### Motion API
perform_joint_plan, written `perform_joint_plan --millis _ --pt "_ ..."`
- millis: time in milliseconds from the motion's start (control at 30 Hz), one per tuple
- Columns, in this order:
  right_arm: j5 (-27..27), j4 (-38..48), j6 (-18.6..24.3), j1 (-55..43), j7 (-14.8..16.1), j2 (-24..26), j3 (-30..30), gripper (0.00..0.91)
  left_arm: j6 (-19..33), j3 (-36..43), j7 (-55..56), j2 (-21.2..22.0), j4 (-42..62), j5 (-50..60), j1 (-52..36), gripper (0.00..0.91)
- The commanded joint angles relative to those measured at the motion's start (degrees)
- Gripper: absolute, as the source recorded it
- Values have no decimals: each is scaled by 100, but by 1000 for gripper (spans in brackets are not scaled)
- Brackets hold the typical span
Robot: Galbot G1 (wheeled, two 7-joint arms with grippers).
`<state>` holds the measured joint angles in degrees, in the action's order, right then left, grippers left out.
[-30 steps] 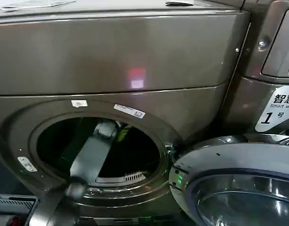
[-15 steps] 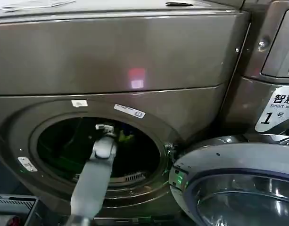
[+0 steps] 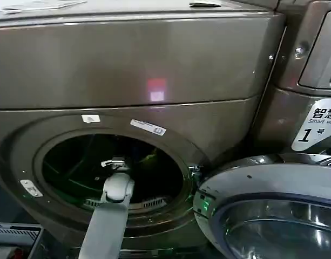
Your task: Grasp the clothes from the dryer.
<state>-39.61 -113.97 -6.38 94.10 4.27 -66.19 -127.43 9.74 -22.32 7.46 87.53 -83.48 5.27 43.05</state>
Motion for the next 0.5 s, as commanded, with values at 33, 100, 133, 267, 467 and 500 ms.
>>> perform_joint_plan --millis 33,100,133,267,467,500 --pt "42 -15 77 -1 20 -7 -12 907 -143 -59 110 1 -224 67 169 0" --pt "44 -18 78 2 31 -11 -22 907 -166 -69 96 -7 -232 67 158 0" --pt "46 -22 72 2 35 -15 -22 907 -181 -69 89 -14 -247 60 157 0" --pt "71 -56 -3 -17 73 -23 -37 907 -265 -57 37 -24 -364 48 177 0" --pt "62 -66 -13 -3 94 9 -37 907 -274 -48 17 -7 -436 59 181 0" --pt "60 -59 -14 -3 96 29 -38 907 -287 -42 4 -10 -469 62 192 0"
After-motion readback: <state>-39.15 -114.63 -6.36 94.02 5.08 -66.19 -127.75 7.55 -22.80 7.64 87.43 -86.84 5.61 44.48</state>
